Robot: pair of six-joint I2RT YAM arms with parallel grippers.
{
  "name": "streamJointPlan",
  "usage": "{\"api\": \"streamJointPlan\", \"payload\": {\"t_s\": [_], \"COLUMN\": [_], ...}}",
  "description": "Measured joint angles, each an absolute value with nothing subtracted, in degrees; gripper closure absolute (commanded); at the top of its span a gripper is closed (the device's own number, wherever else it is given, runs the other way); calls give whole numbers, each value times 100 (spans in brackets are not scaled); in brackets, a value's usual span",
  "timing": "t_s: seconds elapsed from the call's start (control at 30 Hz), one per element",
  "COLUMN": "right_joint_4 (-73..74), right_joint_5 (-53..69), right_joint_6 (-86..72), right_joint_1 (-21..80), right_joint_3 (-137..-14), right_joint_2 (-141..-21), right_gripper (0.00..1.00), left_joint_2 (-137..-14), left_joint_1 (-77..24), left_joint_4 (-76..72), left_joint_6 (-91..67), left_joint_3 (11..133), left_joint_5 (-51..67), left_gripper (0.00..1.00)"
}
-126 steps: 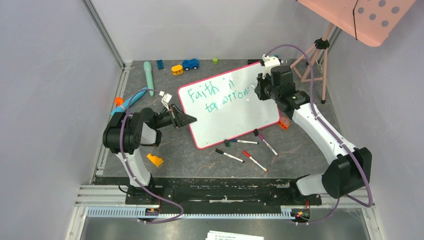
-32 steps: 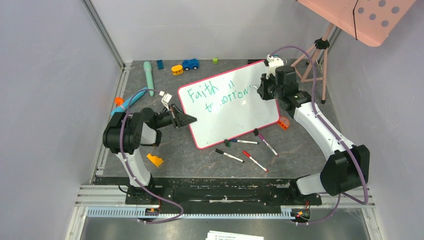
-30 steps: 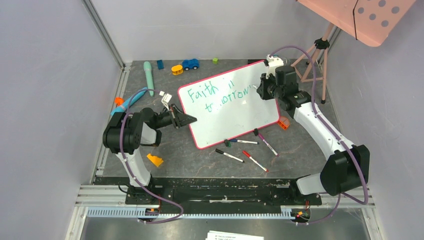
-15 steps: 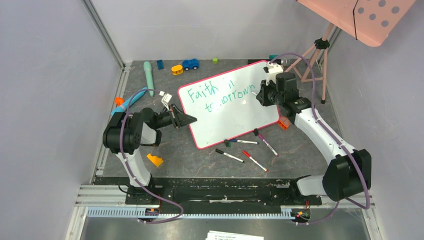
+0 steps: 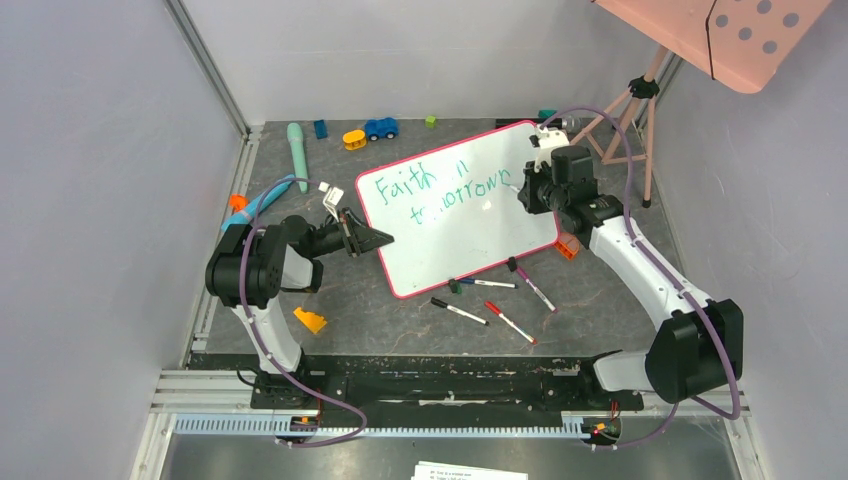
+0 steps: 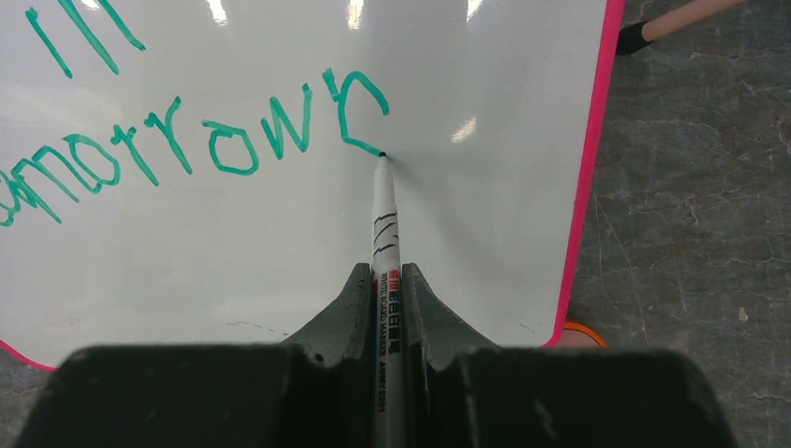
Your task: Write a sentence on the whiteboard
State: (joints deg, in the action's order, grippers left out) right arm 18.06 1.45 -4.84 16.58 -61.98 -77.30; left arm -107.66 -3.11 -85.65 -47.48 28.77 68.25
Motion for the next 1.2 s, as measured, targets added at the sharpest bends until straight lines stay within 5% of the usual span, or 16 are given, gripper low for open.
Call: {"api": "streamJointPlan", "payload": {"t_s": [0.73, 0.87, 1.2], "right_joint_4": [1796, 1765, 1723], "right_joint_5": [460, 587, 860], "right_joint_6": [-517, -554, -556], "right_joint_1": [1625, 1625, 1625], "right_joint_3": [-5972, -5920, -5913], "right_joint_2": [-7605, -7592, -7568], "right_gripper": [100, 100, 100], "left_joint_2": [-10763, -10766, -10766], "left_joint_1": [-311, -311, -316], "left_joint_4": [-8565, -8565, -8567], "left_joint_6": [-4748, -4748, -4604], "left_joint_3": [2877, 2877, 2877], "left_joint_5": [6829, 6829, 7015], "left_gripper": [97, 86, 78]}}
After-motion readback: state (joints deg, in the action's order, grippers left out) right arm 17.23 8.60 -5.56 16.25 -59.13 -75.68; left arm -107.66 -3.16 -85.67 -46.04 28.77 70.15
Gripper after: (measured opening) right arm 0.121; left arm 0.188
